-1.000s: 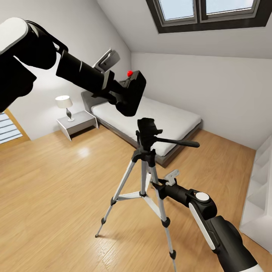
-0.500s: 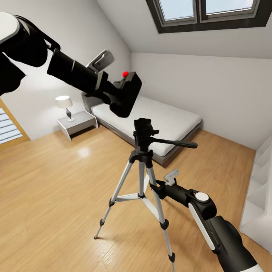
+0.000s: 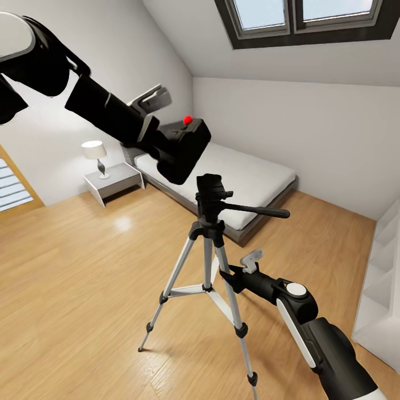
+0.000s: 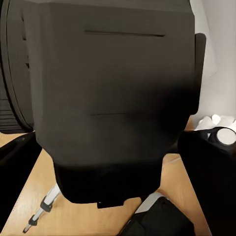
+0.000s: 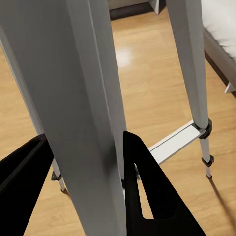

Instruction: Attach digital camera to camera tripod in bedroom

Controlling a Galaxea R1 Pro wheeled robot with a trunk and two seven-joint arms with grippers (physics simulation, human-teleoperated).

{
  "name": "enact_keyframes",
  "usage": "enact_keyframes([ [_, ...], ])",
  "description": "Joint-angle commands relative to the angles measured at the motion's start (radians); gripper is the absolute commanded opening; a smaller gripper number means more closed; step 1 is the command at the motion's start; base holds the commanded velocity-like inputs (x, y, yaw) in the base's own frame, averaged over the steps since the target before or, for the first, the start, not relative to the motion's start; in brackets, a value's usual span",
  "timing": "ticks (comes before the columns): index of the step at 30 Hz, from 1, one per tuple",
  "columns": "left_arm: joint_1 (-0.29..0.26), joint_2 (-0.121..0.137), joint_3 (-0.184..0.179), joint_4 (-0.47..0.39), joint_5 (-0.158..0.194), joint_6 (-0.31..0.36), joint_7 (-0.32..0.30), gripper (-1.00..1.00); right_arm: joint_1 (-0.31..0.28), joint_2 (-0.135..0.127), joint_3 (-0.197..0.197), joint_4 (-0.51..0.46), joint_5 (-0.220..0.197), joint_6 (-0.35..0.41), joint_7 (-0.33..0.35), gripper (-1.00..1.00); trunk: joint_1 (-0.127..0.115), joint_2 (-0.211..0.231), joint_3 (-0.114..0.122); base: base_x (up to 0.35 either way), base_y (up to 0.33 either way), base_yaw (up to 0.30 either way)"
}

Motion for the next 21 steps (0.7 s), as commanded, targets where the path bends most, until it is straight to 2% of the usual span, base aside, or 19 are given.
enact_keyframes([
  [1, -0.01, 0.001, -0.008, 0.0, 0.009, 0.0, 0.003, -1.0, -0.001, -0.001, 0.002, -0.001, -0.007, 0.009, -0.001, -1.0, 0.001, -0.002, -0.002, 0.0, 0.0, 0.0],
  [3, -0.029, 0.001, -0.017, -0.001, 0.001, 0.0, -0.007, -1.0, -0.001, -0.001, 0.002, -0.003, -0.007, 0.009, -0.004, -1.0, 0.001, -0.002, -0.002, 0.0, 0.0, 0.0],
  [5, -0.047, 0.0, -0.027, 0.001, -0.023, 0.0, -0.028, -1.0, -0.001, -0.001, 0.003, -0.003, -0.006, 0.009, -0.006, -1.0, 0.001, -0.002, -0.002, 0.0, 0.0, 0.0],
  [7, -0.059, -0.001, -0.045, 0.008, -0.063, 0.0, -0.061, -1.0, -0.001, -0.001, 0.003, -0.003, -0.006, 0.009, -0.008, -1.0, 0.001, -0.002, -0.002, 0.0, 0.0, 0.0],
  [8, -0.059, -0.001, -0.045, 0.008, -0.063, 0.0, -0.061, -1.0, -0.001, -0.001, 0.003, -0.003, -0.006, 0.009, -0.008, -1.0, 0.001, -0.002, -0.002, 0.0, 0.0, 0.0],
  [12, -0.072, 0.0, -0.075, 0.053, -0.189, 0.0, -0.17, -1.0, -0.001, -0.002, 0.003, -0.004, -0.006, 0.01, -0.008, -1.0, 0.001, -0.002, -0.002, 0.0, 0.0, 0.0],
  [13, -0.072, 0.0, -0.075, 0.053, -0.189, 0.0, -0.17, -1.0, -0.001, -0.002, 0.003, -0.004, -0.006, 0.01, -0.008, -1.0, 0.001, -0.002, -0.002, 0.0, 0.0, 0.0],
  [18, -0.078, -0.001, -0.09, 0.175, -0.337, 0.0, -0.381, -1.0, -0.001, -0.001, 0.003, -0.004, -0.006, 0.01, -0.009, -1.0, 0.001, -0.002, -0.002, 0.0, 0.0, 0.0],
  [21, -0.078, -0.003, -0.094, 0.233, -0.41, 0.0, -0.471, -1.0, -0.001, -0.001, 0.004, -0.004, -0.007, 0.01, -0.009, -1.0, 0.001, -0.002, -0.002, 0.0, 0.0, 0.0],
])
